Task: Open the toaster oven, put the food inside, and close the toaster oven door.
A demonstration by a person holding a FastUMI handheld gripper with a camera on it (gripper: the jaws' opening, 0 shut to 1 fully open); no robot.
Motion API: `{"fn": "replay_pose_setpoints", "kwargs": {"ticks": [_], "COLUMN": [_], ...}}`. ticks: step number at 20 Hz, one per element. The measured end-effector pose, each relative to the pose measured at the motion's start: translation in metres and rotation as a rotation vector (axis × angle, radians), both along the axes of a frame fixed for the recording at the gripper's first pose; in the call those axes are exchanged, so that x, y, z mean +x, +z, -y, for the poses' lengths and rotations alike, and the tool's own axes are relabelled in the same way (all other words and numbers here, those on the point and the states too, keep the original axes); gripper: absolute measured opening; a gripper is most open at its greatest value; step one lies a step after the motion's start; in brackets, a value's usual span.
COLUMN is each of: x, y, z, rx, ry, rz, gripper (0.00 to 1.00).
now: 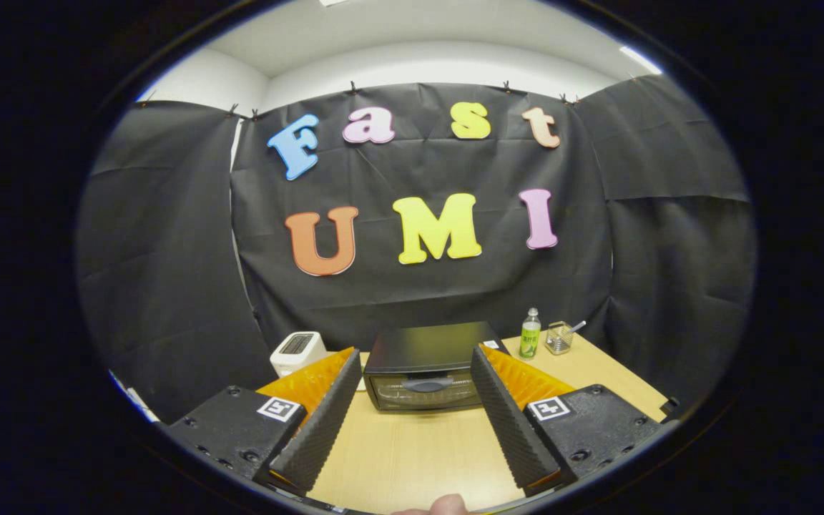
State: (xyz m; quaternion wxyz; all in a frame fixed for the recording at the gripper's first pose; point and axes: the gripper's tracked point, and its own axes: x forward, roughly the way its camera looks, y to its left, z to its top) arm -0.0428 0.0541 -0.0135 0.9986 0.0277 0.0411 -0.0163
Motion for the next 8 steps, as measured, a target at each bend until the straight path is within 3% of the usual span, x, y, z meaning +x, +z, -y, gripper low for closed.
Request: {"fn": "replay_pose_setpoints", "kwargs": {"ticks": [8], "x": [-0.0044], "y": [-0.0026], "z": [-0.0023], "rx": [-0.015], "ry": [-0.009], "rz": [-0.009], "gripper": [1.00]}}
